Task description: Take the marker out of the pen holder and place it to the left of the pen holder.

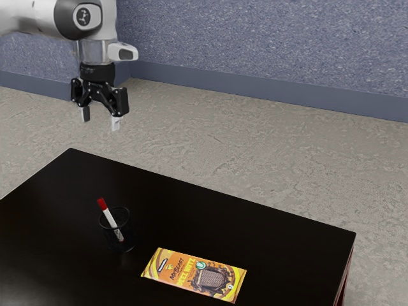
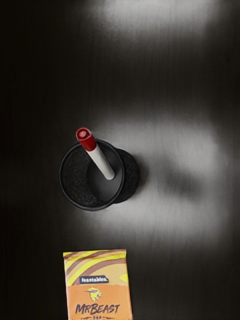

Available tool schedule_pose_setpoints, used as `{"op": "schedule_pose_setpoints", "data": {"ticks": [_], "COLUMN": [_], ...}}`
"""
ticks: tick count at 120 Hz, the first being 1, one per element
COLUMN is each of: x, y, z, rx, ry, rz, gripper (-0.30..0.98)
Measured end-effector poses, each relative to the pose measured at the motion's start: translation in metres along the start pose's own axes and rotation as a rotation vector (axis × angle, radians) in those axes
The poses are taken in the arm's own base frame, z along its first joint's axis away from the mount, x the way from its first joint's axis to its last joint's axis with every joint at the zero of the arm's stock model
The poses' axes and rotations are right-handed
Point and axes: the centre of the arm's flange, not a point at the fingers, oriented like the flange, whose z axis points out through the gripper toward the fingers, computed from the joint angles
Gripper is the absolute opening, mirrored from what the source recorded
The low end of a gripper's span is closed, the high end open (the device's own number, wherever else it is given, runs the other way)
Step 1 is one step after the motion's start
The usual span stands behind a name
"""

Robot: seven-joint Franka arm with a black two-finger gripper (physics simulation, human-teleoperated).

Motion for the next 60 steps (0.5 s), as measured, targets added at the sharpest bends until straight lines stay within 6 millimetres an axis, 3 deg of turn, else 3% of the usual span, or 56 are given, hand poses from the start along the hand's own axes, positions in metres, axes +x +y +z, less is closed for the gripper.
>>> {"op": "schedule_pose_setpoints", "data": {"ticks": [23, 39, 60], "x": [0.013, 0.030, 0.050], "y": [-0.006, -0.002, 0.006], "z": [-0.002, 0.010, 0.097], "rx": [-0.003, -0.014, -0.054], "ry": [0.079, 0.099, 0.020], "rz": [-0.009, -0.003, -0.001], "gripper": [0.69, 0.69, 0.69]}}
